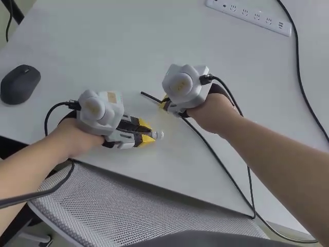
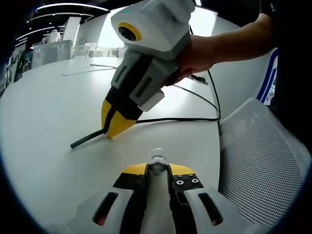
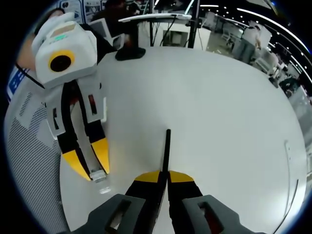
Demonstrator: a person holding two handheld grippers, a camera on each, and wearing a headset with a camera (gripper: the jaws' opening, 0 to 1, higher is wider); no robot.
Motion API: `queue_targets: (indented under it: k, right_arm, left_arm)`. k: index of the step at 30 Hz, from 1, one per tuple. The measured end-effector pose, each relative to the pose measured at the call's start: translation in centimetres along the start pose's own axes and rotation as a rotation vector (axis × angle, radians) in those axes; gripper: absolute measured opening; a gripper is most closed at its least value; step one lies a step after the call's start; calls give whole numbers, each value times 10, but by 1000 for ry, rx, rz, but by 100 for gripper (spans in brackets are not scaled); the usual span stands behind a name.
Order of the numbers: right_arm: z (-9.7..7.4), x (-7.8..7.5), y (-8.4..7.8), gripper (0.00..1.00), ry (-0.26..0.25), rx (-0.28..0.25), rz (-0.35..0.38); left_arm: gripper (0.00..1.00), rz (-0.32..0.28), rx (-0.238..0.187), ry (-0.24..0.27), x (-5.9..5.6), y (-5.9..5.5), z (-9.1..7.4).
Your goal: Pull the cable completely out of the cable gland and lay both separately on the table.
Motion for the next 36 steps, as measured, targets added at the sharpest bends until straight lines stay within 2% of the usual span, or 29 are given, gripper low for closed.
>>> queue_targets:
  k: [7,24,36]
  right_arm:
    - [0,1,0,0,-4,4,-18]
    - [0,2,0,2,-14,9,5]
    - [-9,-2,2,12,-49,-12,42]
  left_arm:
    - [16,3,1,2,1,0,0]
    - [16,2,-2,5,2,1,1]
    - [17,-5,-17,11,2,5,0]
Point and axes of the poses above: the centre of the closed fingertips' face, and the gripper's own axes: z roughly forward along the fingers, x roughly to its left, y roughly out of its top, the point moved 7 cm from there along -z, roughly backward along the fingers, and after that the axes turned 3 degrees about -x, right-handed, at the moved point
